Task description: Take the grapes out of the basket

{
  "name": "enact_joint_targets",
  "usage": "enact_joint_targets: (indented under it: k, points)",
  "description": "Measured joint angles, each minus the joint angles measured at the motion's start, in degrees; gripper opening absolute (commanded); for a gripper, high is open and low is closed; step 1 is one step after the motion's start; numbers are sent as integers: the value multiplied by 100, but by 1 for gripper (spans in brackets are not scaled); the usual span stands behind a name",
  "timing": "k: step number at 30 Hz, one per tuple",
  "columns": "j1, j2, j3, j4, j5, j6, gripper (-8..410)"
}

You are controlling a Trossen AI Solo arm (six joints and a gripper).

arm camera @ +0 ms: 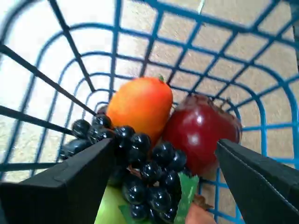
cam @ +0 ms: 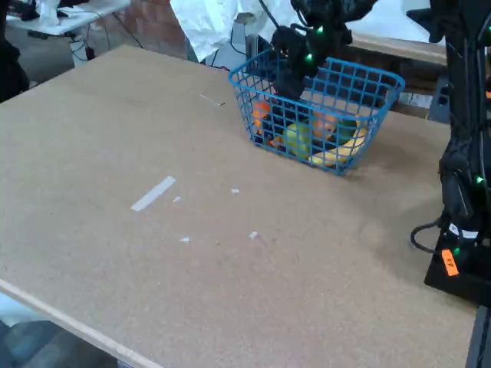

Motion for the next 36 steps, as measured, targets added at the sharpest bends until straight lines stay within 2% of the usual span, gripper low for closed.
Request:
enact_joint_targets:
  k: [4, 12, 28, 36]
  points:
    - [-4, -9, 219, -205, -11, -470, 304]
    - [-7, 28, 328, -225, 94, -1137, 304]
    - [-13, 669, 332, -352, 299, -1327, 303]
    - [-13, 706, 332, -348, 295, -1272, 268]
